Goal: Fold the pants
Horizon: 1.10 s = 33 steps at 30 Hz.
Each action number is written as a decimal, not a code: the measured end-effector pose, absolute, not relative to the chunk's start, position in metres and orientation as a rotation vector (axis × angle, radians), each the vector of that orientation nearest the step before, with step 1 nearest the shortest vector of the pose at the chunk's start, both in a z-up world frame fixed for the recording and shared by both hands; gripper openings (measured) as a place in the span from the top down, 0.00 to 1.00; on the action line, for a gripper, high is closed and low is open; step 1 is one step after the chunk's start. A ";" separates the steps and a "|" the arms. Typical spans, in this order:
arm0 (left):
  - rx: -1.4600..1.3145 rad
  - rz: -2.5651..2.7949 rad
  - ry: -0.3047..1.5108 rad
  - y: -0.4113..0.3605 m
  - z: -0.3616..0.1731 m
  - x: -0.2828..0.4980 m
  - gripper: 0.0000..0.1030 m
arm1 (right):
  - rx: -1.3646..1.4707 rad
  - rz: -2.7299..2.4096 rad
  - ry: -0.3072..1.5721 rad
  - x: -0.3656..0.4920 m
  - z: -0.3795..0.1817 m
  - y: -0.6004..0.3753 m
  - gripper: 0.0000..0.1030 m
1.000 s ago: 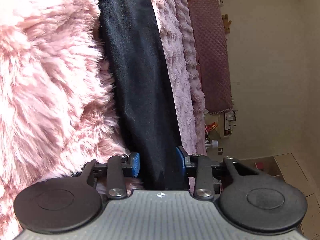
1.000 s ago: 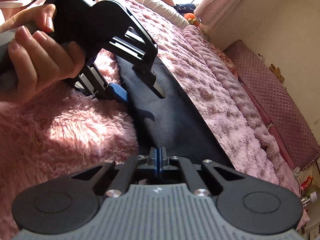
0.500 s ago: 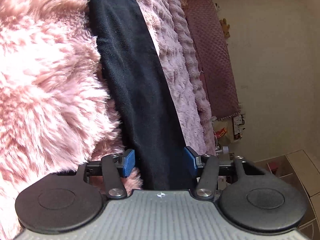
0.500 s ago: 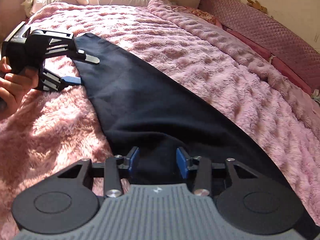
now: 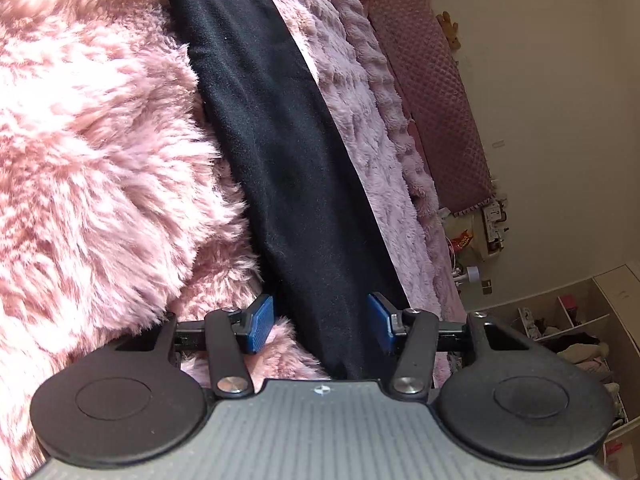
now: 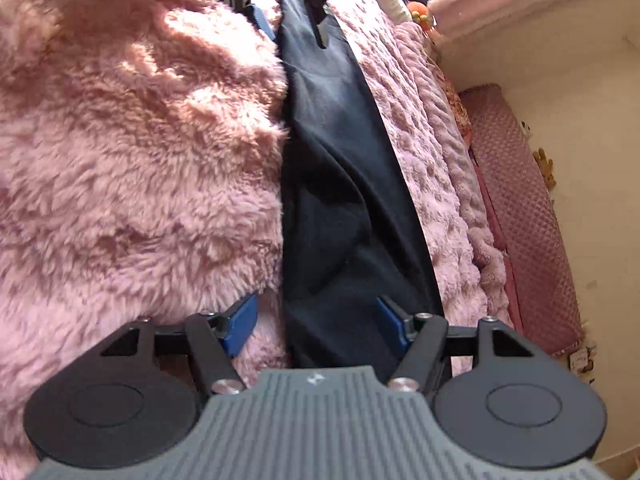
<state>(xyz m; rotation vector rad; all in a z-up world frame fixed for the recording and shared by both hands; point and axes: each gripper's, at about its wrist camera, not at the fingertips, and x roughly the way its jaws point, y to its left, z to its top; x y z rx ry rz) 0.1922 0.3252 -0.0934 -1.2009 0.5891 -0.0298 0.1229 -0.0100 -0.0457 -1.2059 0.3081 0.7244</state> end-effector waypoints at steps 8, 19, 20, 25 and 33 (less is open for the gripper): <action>-1.190 -0.043 0.604 0.325 -0.095 0.200 0.41 | -1.361 0.588 0.285 0.125 -0.067 0.002 0.77; -1.227 -0.055 0.609 0.336 -0.105 0.203 0.44 | -1.457 0.570 0.236 0.104 -0.070 -0.013 1.00; -1.232 -0.057 0.613 0.338 -0.106 0.203 0.45 | -1.450 0.575 0.240 0.102 -0.070 -0.015 1.00; -1.296 -0.053 0.596 0.357 -0.109 0.197 0.46 | -1.223 0.522 0.306 0.092 -0.047 -0.034 0.51; -1.502 -0.036 0.489 0.399 -0.131 0.180 0.46 | -0.035 0.234 0.749 0.110 0.013 -0.200 0.51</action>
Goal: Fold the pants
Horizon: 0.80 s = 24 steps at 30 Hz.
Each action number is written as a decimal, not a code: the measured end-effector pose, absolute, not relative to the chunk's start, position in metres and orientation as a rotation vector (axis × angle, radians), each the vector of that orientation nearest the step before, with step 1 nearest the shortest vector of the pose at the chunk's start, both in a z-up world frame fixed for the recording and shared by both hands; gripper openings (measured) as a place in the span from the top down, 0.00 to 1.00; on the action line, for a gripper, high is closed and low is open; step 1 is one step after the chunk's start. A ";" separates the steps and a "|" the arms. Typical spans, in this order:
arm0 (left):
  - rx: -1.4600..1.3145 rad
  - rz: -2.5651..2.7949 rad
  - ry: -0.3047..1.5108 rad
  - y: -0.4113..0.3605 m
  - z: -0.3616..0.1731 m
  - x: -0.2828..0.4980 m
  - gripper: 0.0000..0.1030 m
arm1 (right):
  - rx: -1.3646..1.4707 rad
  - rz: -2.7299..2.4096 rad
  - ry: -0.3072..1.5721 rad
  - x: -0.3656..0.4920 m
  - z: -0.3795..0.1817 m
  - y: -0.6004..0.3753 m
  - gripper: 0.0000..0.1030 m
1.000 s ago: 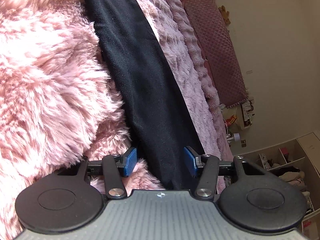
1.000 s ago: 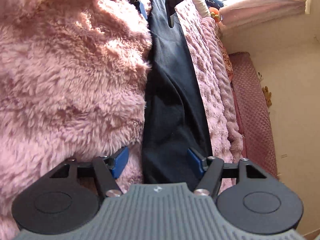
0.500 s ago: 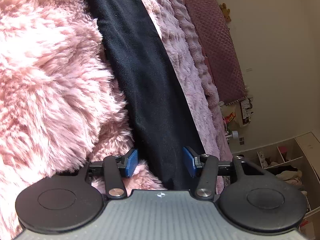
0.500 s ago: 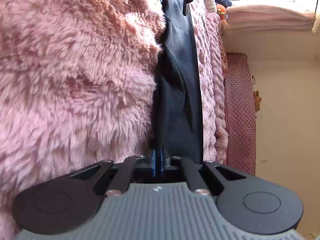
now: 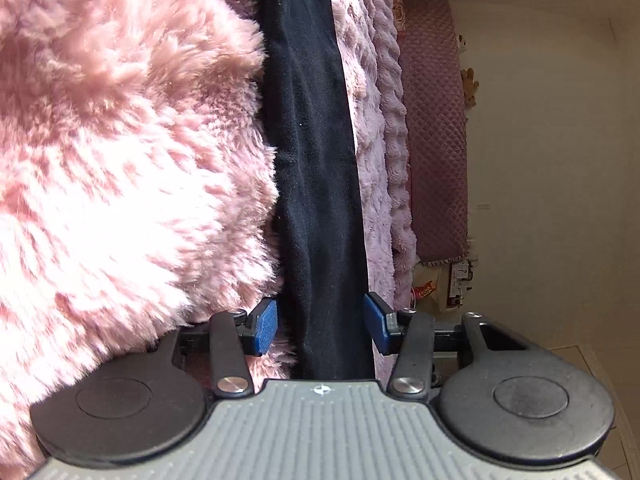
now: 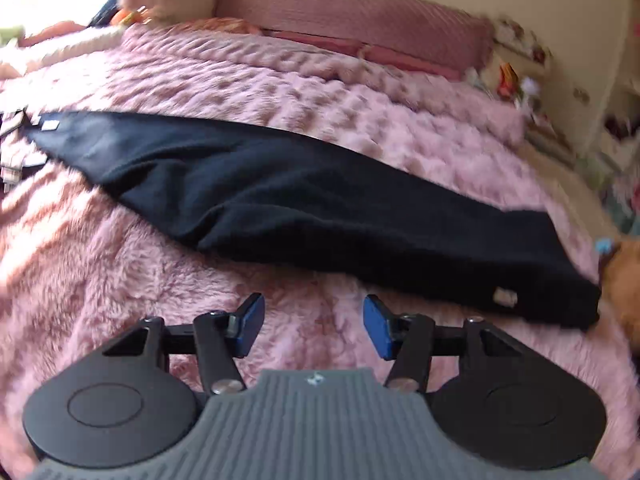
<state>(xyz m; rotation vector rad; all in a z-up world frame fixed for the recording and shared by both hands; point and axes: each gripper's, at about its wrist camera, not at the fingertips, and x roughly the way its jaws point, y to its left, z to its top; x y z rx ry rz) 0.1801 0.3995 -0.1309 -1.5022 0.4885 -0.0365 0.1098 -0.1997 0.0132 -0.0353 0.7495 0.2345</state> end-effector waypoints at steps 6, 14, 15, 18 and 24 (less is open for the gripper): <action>-1.581 -0.012 0.388 0.420 -0.141 0.161 0.47 | 1.023 -0.013 0.787 0.112 -0.043 -0.364 0.52; -1.573 -0.002 0.399 0.420 -0.142 0.158 0.48 | 1.458 -0.021 0.620 0.141 -0.081 -0.398 0.47; -1.553 0.005 0.411 0.418 -0.138 0.162 0.48 | 1.457 -0.033 0.615 0.144 -0.078 -0.394 0.47; -1.503 0.016 0.438 0.414 -0.135 0.164 0.48 | 1.416 -0.089 0.642 0.152 -0.071 -0.385 0.51; -1.565 -0.001 0.434 0.420 -0.142 0.164 0.52 | 1.311 -0.173 0.667 0.141 -0.065 -0.382 0.89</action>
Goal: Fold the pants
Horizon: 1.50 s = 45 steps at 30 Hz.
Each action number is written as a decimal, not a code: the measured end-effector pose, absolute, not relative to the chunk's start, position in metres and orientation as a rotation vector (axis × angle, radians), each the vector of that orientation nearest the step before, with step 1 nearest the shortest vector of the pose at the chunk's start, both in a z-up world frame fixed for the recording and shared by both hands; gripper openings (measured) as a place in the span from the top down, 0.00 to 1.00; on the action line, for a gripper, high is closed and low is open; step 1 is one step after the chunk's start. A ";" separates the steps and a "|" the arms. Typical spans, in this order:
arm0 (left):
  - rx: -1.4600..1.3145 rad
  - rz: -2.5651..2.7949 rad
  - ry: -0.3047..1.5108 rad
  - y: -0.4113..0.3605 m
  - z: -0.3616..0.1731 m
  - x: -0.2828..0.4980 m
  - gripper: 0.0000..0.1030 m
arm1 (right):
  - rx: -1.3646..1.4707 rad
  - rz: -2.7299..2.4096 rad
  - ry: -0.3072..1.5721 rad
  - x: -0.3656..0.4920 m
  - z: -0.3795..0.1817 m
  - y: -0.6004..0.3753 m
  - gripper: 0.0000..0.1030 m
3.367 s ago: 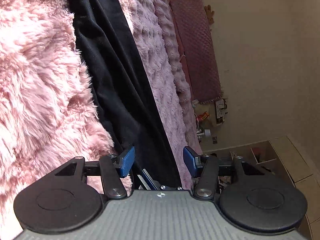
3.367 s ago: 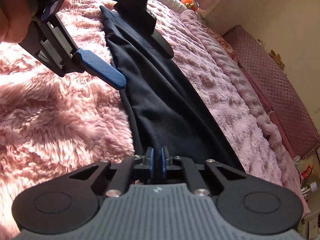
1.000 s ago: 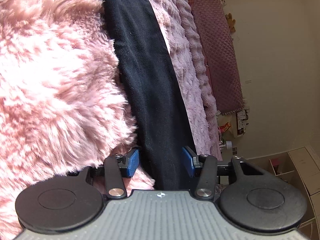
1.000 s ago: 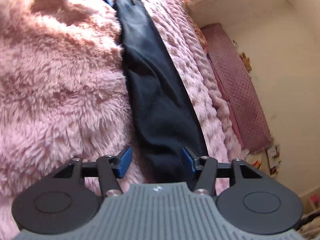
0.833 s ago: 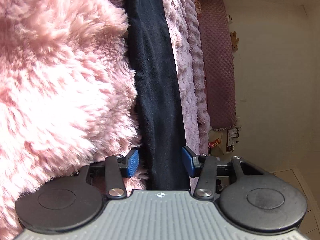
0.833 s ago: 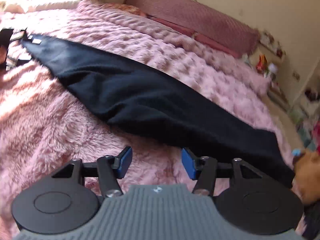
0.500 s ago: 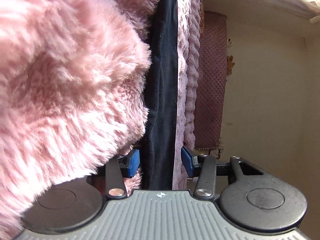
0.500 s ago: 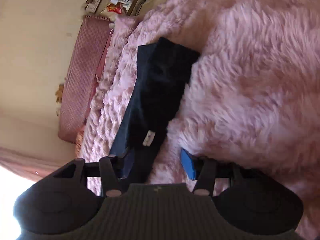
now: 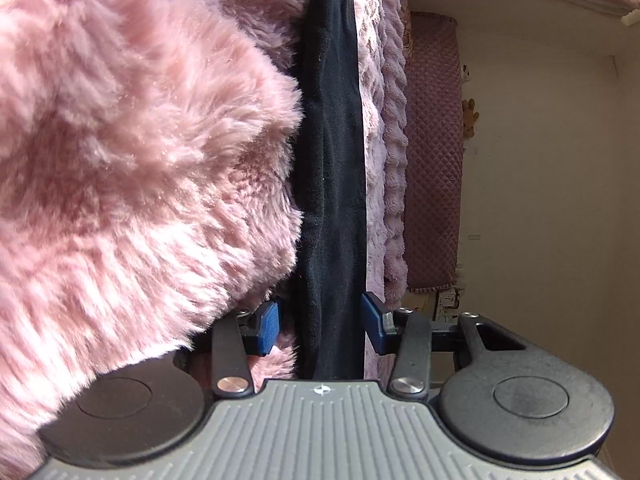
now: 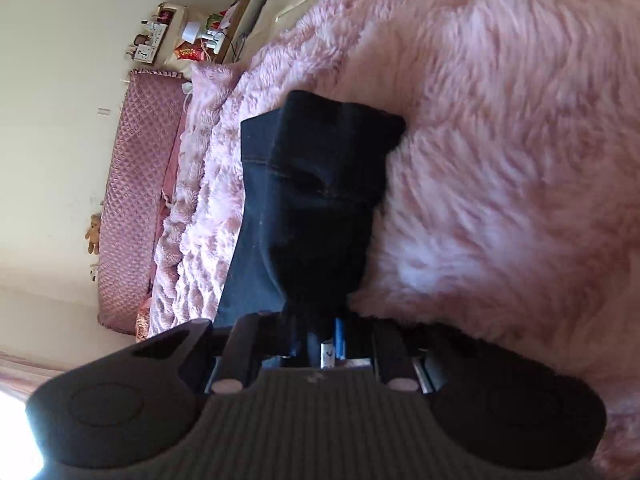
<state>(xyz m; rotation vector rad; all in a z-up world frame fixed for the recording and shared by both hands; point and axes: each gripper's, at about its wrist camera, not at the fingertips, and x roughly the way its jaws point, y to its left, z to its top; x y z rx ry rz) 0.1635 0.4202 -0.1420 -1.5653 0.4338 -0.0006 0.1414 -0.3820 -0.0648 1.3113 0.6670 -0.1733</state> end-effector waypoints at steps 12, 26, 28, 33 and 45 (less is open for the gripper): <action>-1.556 0.087 0.343 0.488 -0.132 0.159 0.53 | 1.183 -0.220 0.613 0.143 -0.066 -0.379 0.78; -1.521 0.159 0.361 0.525 -0.134 0.198 0.96 | 1.315 -0.240 0.476 0.143 -0.081 -0.381 0.72; -1.493 0.181 0.378 0.522 -0.123 0.199 0.96 | 1.279 -0.230 0.467 0.146 -0.080 -0.379 0.73; -1.360 0.216 0.385 0.508 -0.085 0.195 0.96 | 1.262 -0.174 0.470 0.145 -0.085 -0.384 0.75; -0.959 0.252 0.354 0.419 0.053 0.222 0.96 | 1.189 -0.027 0.505 0.142 -0.088 -0.395 0.76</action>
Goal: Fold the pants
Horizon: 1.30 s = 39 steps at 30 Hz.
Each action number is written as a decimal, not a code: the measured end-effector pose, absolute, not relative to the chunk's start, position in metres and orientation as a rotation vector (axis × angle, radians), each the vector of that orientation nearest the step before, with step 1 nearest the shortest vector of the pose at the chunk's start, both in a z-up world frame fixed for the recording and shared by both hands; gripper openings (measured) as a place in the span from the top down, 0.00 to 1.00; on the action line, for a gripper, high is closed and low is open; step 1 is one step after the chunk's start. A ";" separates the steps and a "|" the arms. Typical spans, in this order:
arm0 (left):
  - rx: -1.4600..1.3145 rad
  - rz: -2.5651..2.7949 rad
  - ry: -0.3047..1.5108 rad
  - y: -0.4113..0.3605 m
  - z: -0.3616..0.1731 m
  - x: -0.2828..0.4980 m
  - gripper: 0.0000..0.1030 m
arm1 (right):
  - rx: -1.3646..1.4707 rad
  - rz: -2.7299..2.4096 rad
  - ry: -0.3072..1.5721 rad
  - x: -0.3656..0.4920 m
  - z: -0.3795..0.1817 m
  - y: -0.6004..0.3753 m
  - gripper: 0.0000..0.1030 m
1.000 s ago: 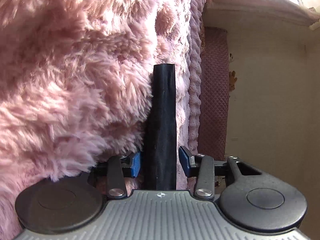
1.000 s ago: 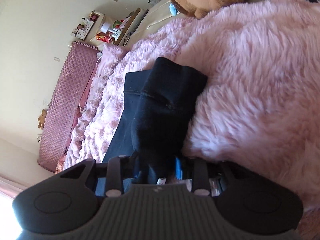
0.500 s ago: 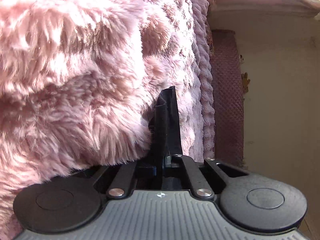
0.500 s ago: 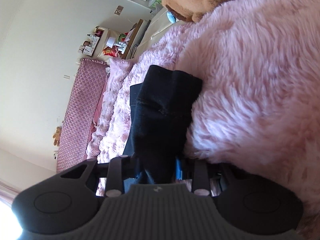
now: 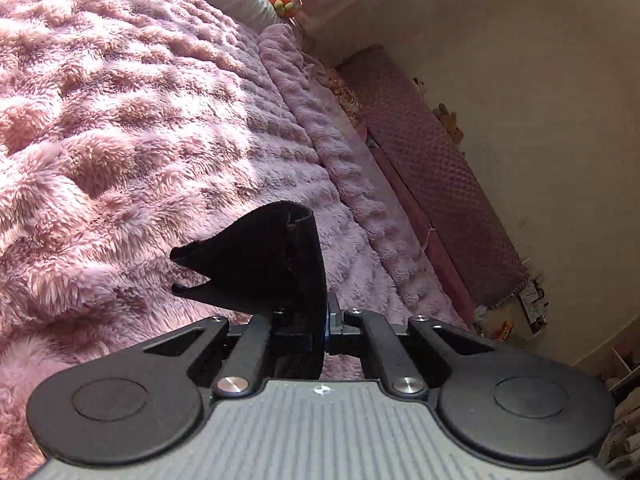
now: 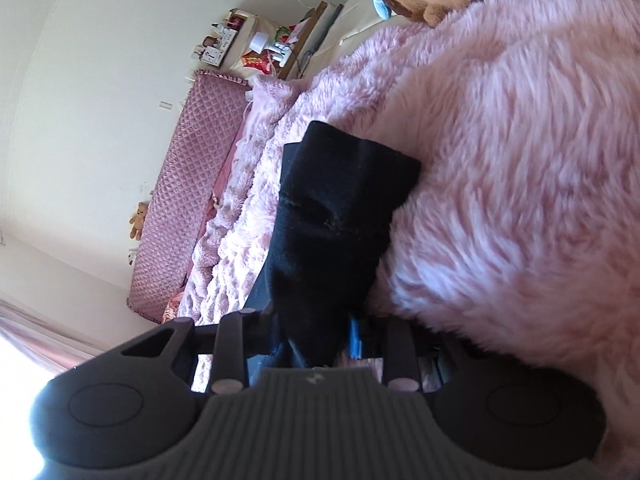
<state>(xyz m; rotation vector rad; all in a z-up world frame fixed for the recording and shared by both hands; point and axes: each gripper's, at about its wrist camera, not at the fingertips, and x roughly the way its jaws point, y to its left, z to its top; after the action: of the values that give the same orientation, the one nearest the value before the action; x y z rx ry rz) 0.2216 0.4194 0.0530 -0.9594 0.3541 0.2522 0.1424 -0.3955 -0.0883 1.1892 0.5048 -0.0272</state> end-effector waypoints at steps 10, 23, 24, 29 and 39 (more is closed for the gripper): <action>-0.841 0.136 0.289 0.289 0.135 0.247 0.96 | 1.181 0.040 0.528 0.138 -0.088 -0.401 0.75; -0.762 -0.049 0.364 0.085 0.144 0.251 0.96 | 0.922 -0.066 0.589 0.116 -0.050 -0.403 0.71; -0.756 -0.054 0.378 0.072 0.142 0.253 0.96 | 0.881 -0.093 0.592 0.115 -0.046 -0.402 0.71; -0.806 -0.108 0.423 0.012 0.123 0.263 0.96 | 1.122 -0.104 0.563 0.095 -0.053 -0.429 0.70; -0.653 -0.211 0.516 -0.118 0.082 0.282 0.96 | 0.974 -0.212 0.476 0.086 -0.038 -0.463 0.70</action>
<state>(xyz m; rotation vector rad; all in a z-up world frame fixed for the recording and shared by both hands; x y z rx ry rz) 0.2819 -0.1185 0.0822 -0.6534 0.5160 -0.2110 0.0862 -0.4626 -0.0379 0.9740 0.4762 -0.2116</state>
